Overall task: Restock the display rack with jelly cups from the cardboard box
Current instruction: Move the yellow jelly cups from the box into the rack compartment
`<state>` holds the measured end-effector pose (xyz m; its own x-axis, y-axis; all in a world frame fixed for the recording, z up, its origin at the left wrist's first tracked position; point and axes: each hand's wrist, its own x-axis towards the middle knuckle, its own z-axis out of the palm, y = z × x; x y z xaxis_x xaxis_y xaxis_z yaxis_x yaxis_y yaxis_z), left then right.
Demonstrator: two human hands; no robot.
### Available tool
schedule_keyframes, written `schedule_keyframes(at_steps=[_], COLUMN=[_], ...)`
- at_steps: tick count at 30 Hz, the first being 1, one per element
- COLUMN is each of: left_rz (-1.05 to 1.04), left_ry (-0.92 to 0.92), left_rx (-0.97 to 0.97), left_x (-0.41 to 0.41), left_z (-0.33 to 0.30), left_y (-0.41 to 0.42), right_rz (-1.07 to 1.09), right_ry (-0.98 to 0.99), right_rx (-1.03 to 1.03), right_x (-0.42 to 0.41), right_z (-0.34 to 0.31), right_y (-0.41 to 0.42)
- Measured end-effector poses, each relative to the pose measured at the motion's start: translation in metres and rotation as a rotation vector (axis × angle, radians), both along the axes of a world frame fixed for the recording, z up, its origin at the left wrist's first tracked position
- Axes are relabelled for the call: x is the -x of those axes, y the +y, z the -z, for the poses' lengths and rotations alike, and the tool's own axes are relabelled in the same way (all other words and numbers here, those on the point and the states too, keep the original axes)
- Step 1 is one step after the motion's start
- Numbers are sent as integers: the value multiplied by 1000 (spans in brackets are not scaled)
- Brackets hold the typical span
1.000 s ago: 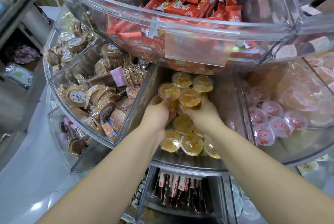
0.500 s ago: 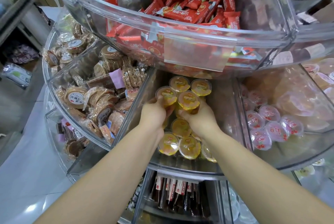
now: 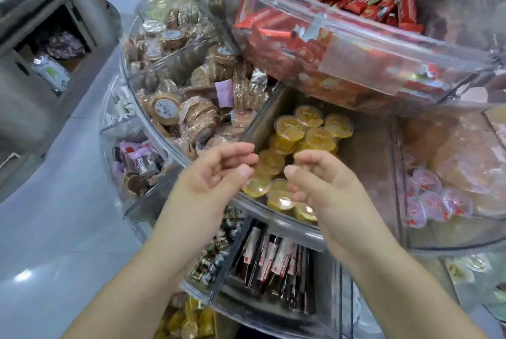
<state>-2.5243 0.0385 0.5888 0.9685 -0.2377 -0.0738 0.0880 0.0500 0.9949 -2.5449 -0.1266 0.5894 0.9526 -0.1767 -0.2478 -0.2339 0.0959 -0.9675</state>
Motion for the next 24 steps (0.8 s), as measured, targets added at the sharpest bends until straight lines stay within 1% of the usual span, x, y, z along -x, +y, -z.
schedule_keyframes(at_steps=[2, 4, 6, 8, 10, 12, 14, 16, 17, 20, 22, 24], left_rz=[-111, -274, -422, -538, -569, -561, -510, -376, -317, -203, -122, -39], left_ry=[-84, -62, 65, 248, 435, 651, 816, 932, 966, 970, 915, 822], left_rx=[-53, -111, -148, -212, -298, -381, -460, -573, -609, -660, -705, -686], left_x=[21, 44, 71, 99, 129, 165, 194, 216, 223, 223, 212, 200], left_z=[9, 37, 85, 147, 215, 285, 360, 432, 465, 550, 599, 645], left_y=[39, 81, 122, 160, 190, 210, 228, 235, 236, 230, 222, 211], right_rz=[-188, -353, -514, -634, -728, -821, -891, -898, -903, -1023, -1052, -1034], right_ry=[-84, -79, 10, 154, 324, 525, 698, 875, 924, 953, 921, 860], right_rx=[14, -14, -9, 32, 120, 252, 390, 503, 584, 913, 960, 986], right_x=[12, 26, 43, 64, 88, 113, 129, 136, 135, 120, 107, 95], right_z=[-5, 10, 46, 99, 168, 244, 332, 416, 456, 554, 606, 652], right_y=[45, 92, 136, 177, 208, 224, 228, 224, 222, 214, 214, 214])
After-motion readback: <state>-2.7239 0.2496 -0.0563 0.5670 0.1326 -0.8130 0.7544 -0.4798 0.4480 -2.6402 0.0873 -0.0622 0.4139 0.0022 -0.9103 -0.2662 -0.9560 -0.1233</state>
